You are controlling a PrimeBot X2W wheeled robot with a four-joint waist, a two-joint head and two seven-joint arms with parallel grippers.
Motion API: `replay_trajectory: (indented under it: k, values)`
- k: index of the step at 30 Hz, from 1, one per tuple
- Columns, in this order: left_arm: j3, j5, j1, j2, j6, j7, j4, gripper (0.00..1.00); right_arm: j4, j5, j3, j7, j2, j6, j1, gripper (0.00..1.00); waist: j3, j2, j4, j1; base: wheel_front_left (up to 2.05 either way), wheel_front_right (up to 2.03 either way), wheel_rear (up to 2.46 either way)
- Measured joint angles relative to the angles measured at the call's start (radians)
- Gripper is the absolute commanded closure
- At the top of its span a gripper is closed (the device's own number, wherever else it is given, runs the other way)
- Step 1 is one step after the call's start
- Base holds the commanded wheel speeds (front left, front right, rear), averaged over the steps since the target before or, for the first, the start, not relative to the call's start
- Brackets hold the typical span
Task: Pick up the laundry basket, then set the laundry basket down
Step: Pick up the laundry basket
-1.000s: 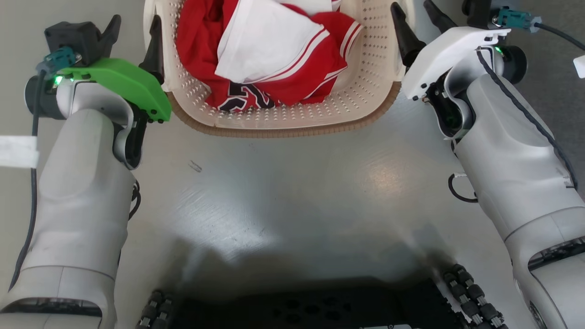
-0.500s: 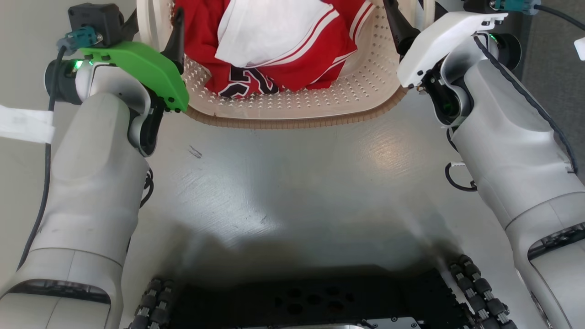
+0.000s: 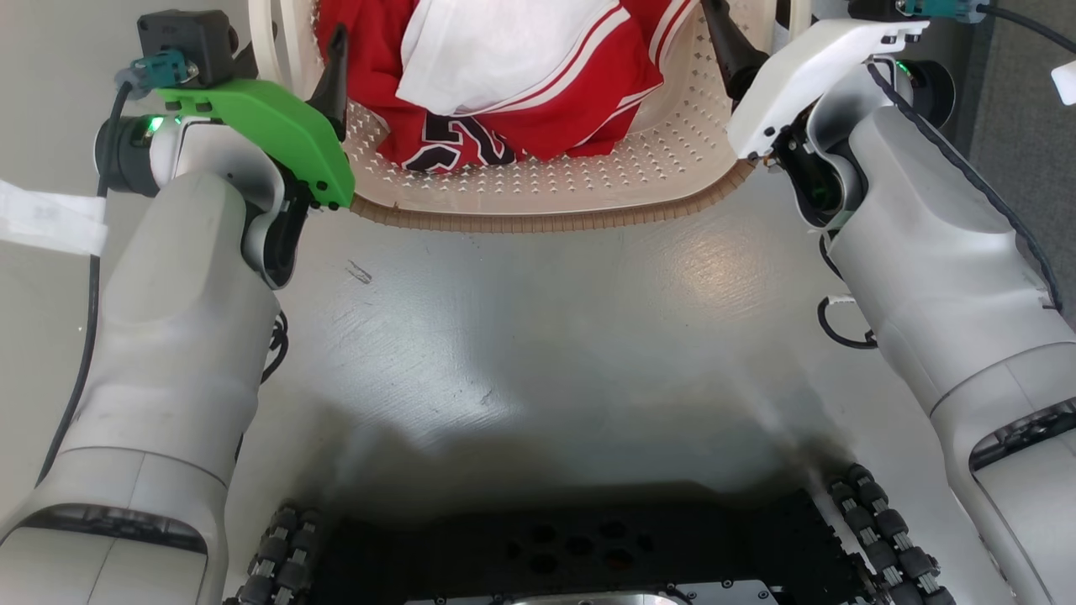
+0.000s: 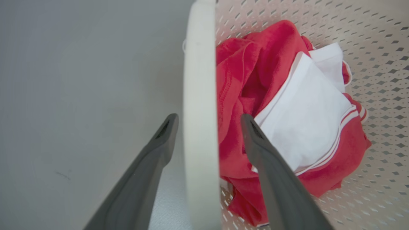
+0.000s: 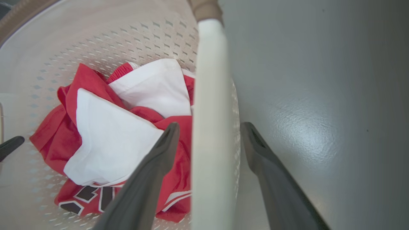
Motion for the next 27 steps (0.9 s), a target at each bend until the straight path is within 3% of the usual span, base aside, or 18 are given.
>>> replay_trajectory:
  k: [1, 2, 3, 4, 5, 9, 27]
  values:
    - [-0.002, -0.001, -0.003, 0.000, 0.000, 0.000, 0.002, 0.16, 0.002, 0.005, 0.004, -0.002, 0.000, 0.000, -0.002, 0.04, 0.001, 0.0000, 0.000, 0.0000, 0.00, 0.00, 0.00]
    - [-0.005, -0.005, -0.005, 0.000, 0.000, 0.000, 0.005, 0.42, 0.004, 0.006, 0.007, -0.005, -0.001, 0.000, -0.003, 0.42, 0.001, 0.0000, 0.000, 0.0000, 0.00, 0.00, 0.00]
    - [-0.008, -0.010, -0.007, 0.000, 0.000, 0.000, 0.008, 0.73, 0.007, 0.007, 0.011, -0.007, -0.001, 0.000, -0.004, 0.71, 0.001, 0.0000, 0.000, 0.0000, 0.00, 0.00, 0.00]
    - [-0.012, -0.013, -0.009, 0.000, 0.000, 0.000, 0.013, 1.00, 0.009, 0.007, 0.016, -0.008, -0.002, 0.000, -0.006, 0.79, 0.002, 0.0000, 0.000, 0.0000, 0.00, 0.00, 0.00]
    - [-0.016, -0.018, -0.009, 0.000, 0.000, 0.000, 0.016, 1.00, 0.010, 0.010, 0.020, -0.009, -0.002, 0.000, -0.007, 1.00, 0.002, 0.0000, 0.000, 0.0000, 0.00, 0.00, 0.00]
    - [-0.026, -0.042, -0.013, -0.010, 0.001, -0.002, 0.030, 1.00, 0.025, 0.019, 0.031, -0.023, 0.000, -0.013, -0.018, 1.00, 0.002, 0.0000, 0.000, 0.0000, 0.00, 0.00, 0.00]
    - [-0.075, -0.069, -0.013, -0.010, 0.001, -0.053, 0.093, 1.00, 0.074, 0.066, 0.093, -0.075, 0.003, -0.010, -0.011, 1.00, -0.083, 0.0000, -0.003, 0.0000, 0.00, 0.00, 0.00]
